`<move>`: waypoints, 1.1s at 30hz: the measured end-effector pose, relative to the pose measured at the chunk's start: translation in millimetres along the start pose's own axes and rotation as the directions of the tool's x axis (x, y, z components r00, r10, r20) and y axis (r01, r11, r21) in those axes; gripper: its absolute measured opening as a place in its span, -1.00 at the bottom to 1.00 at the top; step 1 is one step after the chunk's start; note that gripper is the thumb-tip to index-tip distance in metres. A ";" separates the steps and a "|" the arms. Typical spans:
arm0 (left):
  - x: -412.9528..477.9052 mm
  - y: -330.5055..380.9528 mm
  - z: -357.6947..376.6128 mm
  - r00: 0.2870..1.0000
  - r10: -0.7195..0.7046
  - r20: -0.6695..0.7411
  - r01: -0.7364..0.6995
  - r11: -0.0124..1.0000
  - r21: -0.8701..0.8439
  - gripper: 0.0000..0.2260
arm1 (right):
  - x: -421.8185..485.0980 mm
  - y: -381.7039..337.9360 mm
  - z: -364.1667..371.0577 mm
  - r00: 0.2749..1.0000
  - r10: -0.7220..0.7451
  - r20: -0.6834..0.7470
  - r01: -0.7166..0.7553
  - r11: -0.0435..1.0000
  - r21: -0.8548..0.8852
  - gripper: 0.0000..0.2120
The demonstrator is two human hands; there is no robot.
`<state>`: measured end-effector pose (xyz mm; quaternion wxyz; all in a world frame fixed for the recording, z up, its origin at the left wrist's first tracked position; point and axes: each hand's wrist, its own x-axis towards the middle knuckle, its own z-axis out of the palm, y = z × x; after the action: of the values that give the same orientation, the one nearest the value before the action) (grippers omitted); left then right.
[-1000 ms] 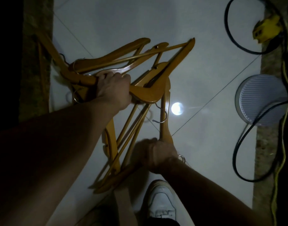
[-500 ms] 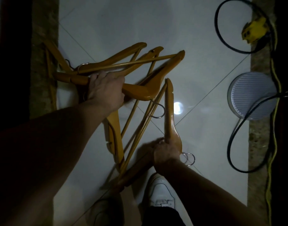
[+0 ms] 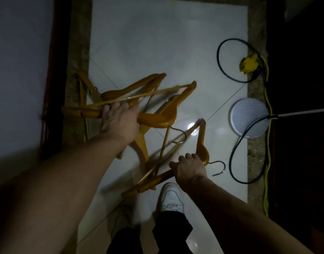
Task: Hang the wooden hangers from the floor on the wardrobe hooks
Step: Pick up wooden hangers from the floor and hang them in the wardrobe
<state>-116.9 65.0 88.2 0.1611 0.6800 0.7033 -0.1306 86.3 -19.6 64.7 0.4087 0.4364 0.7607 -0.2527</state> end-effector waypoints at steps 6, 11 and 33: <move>-52.5 3.3 -72.5 0.994 -0.065 0.084 0.064 0.998 0.008 -0.77 | -85.9 7.6 -51.8 0.998 0.051 0.021 -0.052 0.998 0.027 -0.62; -80.9 -2.8 -123.5 0.985 -0.119 0.122 0.119 0.993 0.003 -0.77 | -138.3 16.7 -84.6 0.998 0.064 -0.024 -0.063 0.997 0.048 -0.64; -114.5 -52.6 -203.3 0.989 -0.061 0.138 0.075 0.992 -0.101 -0.80 | -185.5 -5.1 -122.2 0.996 0.080 -0.046 -0.072 0.985 0.156 -0.70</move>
<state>-176.8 40.0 318.4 0.2394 0.6357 0.7195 -0.1442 85.6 -16.4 286.8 0.3633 0.5019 0.7320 -0.2835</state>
